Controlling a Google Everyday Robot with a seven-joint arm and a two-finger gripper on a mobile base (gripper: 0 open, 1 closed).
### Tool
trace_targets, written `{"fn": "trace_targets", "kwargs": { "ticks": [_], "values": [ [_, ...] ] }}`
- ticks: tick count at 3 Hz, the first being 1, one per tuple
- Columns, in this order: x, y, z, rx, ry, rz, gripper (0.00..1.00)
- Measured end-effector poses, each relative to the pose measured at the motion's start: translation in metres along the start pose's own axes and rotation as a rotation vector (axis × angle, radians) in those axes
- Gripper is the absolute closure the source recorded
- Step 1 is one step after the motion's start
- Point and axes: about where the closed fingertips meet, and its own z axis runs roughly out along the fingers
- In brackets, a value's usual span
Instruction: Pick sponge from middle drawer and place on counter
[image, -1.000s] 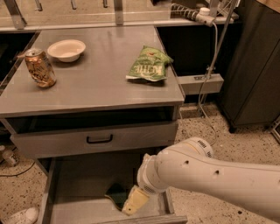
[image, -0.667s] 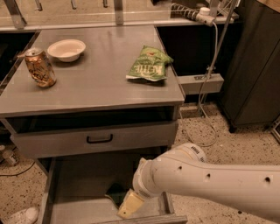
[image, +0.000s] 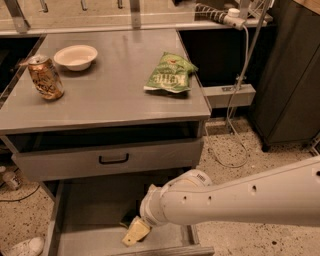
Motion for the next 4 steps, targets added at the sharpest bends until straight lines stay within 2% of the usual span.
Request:
{"fn": "trace_targets", "kwargs": {
  "ticks": [1,2,3,4],
  "values": [
    [0.000,0.001,0.002,-0.004,-0.002,0.003,0.00],
    [0.009,-0.001,0.025,-0.019,-0.015,0.032,0.00],
    [0.021,-0.012,0.085,-0.048,-0.046,0.118,0.00],
    [0.020,-0.011,0.090,-0.049,-0.053,0.122,0.00]
  ]
}}
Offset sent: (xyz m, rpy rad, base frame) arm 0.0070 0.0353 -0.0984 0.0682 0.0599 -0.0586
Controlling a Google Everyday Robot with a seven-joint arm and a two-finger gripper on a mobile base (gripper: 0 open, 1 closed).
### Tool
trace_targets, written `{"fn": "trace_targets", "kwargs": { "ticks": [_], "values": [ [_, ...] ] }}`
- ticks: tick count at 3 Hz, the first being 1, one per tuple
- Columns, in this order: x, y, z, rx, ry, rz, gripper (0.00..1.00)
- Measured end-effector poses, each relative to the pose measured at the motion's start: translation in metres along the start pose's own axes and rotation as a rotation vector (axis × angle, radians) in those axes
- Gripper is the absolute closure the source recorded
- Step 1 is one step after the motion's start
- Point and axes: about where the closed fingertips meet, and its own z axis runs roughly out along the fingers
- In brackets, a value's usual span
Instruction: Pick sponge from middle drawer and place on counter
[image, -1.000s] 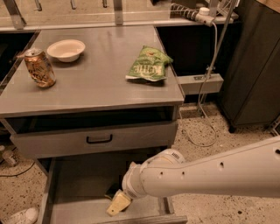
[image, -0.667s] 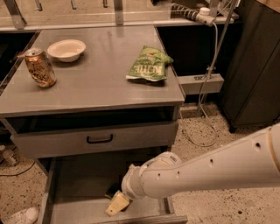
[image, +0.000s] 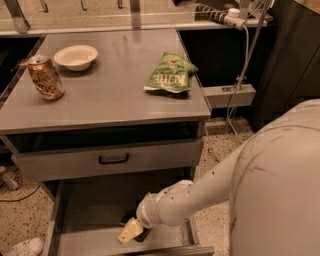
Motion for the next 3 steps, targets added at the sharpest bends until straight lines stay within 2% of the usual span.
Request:
{"fn": "trace_targets", "kwargs": {
  "ticks": [1,3],
  "values": [
    [0.007,0.007,0.011,-0.023,-0.003,0.011,0.00],
    [0.020,0.008,0.067,-0.043,-0.021,0.035,0.00]
  ]
}}
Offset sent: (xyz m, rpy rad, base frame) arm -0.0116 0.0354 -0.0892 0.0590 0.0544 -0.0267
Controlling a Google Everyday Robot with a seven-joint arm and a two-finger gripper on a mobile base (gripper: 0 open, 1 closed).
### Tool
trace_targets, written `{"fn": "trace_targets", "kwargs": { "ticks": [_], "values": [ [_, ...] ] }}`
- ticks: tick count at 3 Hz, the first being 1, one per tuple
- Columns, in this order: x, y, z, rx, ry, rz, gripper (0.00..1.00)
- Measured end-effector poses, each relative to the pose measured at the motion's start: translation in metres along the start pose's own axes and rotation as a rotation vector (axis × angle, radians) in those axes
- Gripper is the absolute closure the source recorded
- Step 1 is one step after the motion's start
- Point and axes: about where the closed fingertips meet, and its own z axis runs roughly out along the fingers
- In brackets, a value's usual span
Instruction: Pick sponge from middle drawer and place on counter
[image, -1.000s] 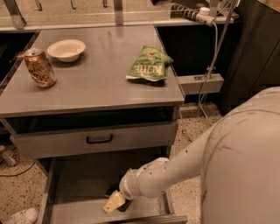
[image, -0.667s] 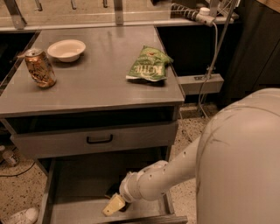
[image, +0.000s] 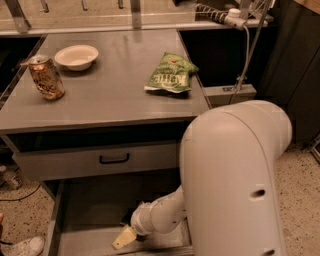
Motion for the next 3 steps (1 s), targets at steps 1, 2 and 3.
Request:
{"fn": "trace_targets", "kwargs": {
  "ticks": [1,2,3],
  "values": [
    [0.003,-0.002,0.019,0.002,-0.012,0.004,0.00],
    [0.009,-0.003,0.039,0.003,-0.010,-0.005,0.00],
    [0.015,-0.010,0.053,0.019,0.007,-0.022,0.00]
  ]
}}
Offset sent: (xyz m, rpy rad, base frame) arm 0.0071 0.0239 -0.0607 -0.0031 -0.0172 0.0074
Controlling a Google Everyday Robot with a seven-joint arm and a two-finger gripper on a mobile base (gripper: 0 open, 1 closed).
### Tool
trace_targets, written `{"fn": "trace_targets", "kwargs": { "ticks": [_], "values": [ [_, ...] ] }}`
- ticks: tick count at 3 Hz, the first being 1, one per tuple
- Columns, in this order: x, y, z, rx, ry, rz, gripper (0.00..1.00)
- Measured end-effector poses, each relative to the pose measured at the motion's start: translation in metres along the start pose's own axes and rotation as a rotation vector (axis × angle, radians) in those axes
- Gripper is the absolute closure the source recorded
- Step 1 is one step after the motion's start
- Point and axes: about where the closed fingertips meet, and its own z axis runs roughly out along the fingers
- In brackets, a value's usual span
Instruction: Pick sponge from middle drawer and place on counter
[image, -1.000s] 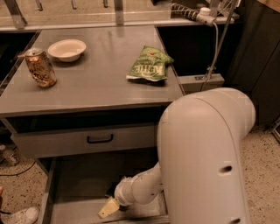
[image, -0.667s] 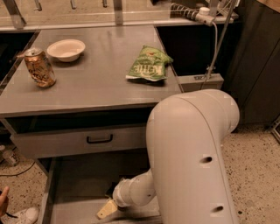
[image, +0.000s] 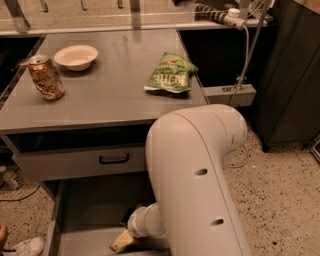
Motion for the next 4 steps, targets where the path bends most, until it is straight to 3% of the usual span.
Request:
{"fn": "trace_targets", "kwargs": {
  "ticks": [1,4],
  "values": [
    [0.0012,-0.0007,0.0014,0.002,0.003,-0.003,0.16],
    [0.0011,-0.0007,0.0015,0.001,0.003,-0.003,0.86]
  ]
}}
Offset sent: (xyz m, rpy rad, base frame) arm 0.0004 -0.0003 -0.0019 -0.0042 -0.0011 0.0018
